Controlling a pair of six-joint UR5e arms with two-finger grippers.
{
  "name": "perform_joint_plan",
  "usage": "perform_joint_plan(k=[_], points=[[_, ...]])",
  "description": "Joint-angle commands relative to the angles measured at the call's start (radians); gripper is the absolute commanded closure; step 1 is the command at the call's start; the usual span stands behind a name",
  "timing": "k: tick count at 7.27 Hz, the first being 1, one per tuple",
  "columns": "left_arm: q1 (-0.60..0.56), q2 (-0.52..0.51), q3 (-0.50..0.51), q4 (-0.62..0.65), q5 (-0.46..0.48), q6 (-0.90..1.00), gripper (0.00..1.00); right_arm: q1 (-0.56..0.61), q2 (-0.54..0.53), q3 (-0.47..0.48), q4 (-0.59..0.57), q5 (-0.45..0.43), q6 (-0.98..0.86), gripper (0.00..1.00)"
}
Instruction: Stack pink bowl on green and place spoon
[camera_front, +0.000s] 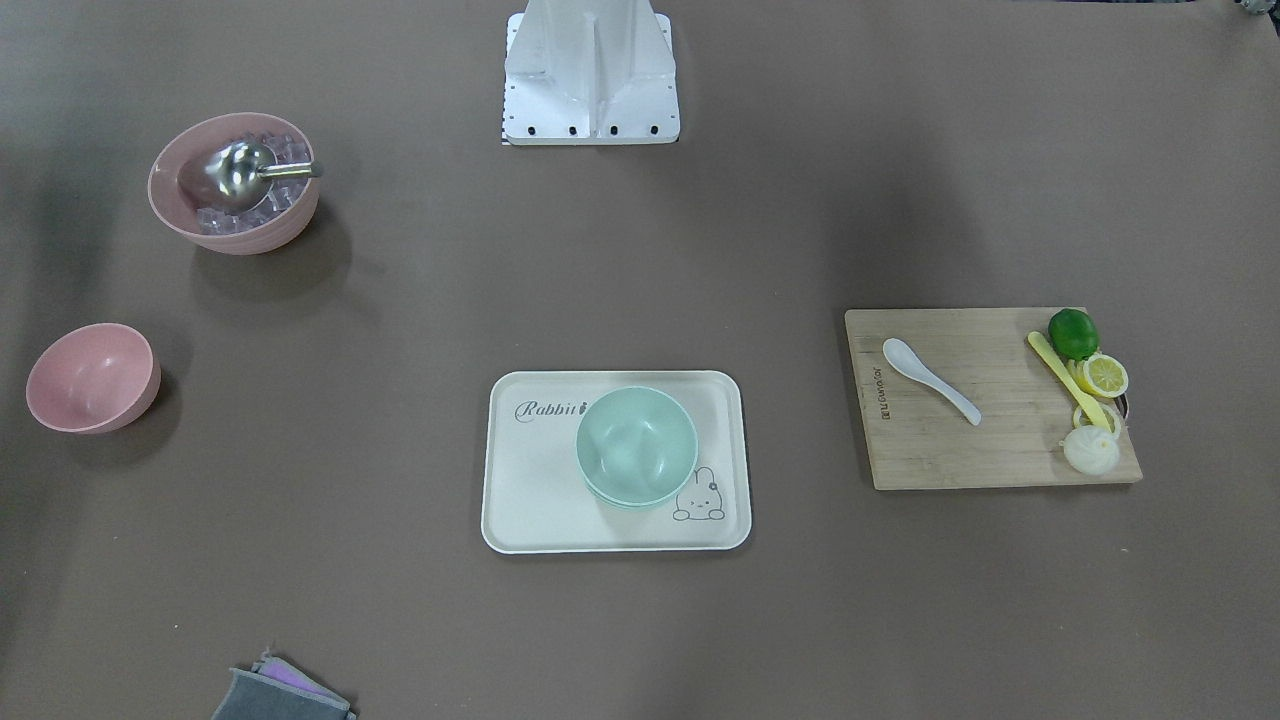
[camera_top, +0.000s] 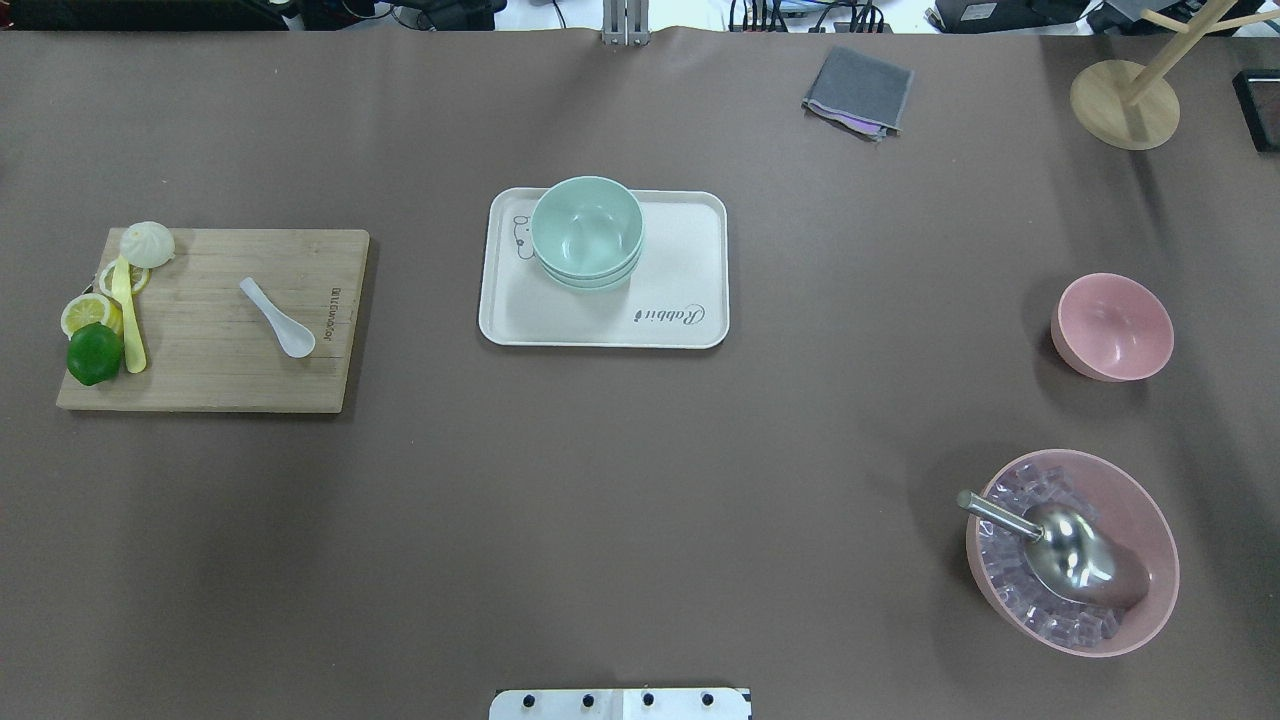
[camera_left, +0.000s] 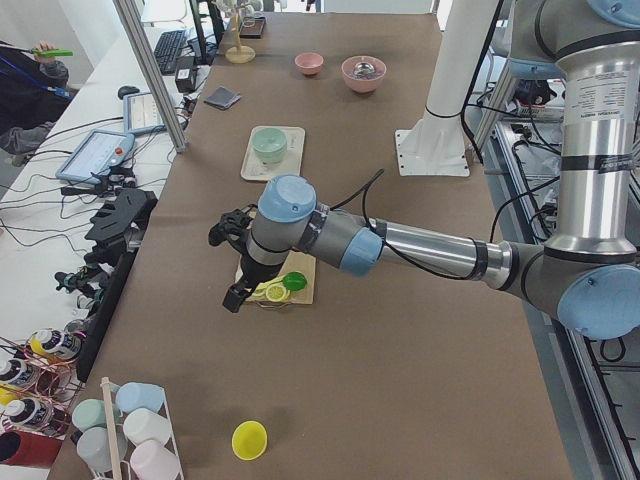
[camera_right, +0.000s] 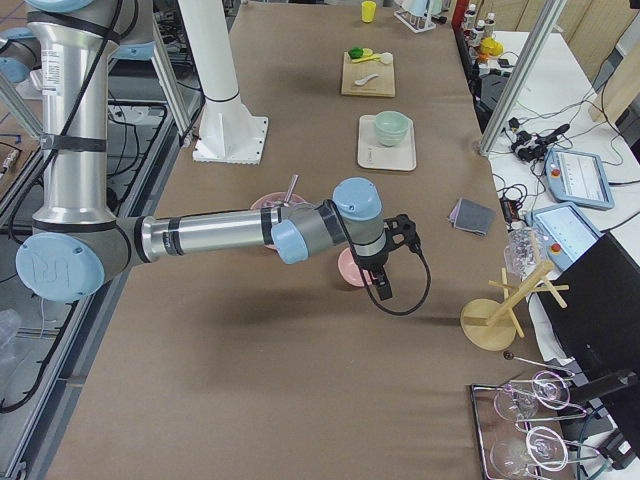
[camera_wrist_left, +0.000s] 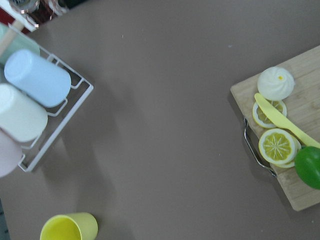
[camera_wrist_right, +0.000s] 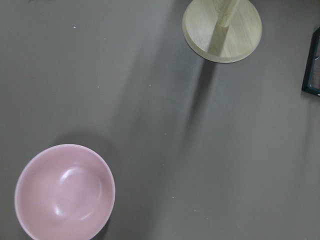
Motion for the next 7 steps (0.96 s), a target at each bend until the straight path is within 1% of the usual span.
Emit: perform_joint_plan(k=[1,2,3,4,5,6,7], points=[[0.006,-0.026,0.051,-0.073,-0.072,0.009,0.02,-0.047,0.005,-0.002,0.004,0.075,0.115,0.0],[0.006,-0.022,0.059,-0.079,-0.095,0.01,0.02,-0.095,0.007,-0.004,0.005,0.067,0.179,0.0],[0.008,-0.017,0.062,-0.108,-0.096,0.004,0.02,-0.138,0.005,-0.013,0.005,0.066,0.235,0.01],[0.008,-0.012,0.062,-0.111,-0.099,0.004,0.02,-0.16,0.001,-0.019,0.005,0.061,0.255,0.03],[0.008,-0.011,0.059,-0.113,-0.099,0.004,0.02,-0.184,-0.003,-0.022,0.005,0.025,0.291,0.04],[0.008,-0.011,0.057,-0.113,-0.099,0.004,0.02,-0.224,-0.003,-0.071,0.105,-0.009,0.36,0.04],[0.008,-0.011,0.056,-0.113,-0.099,0.004,0.02,-0.267,-0.003,-0.199,0.351,-0.032,0.482,0.04]])
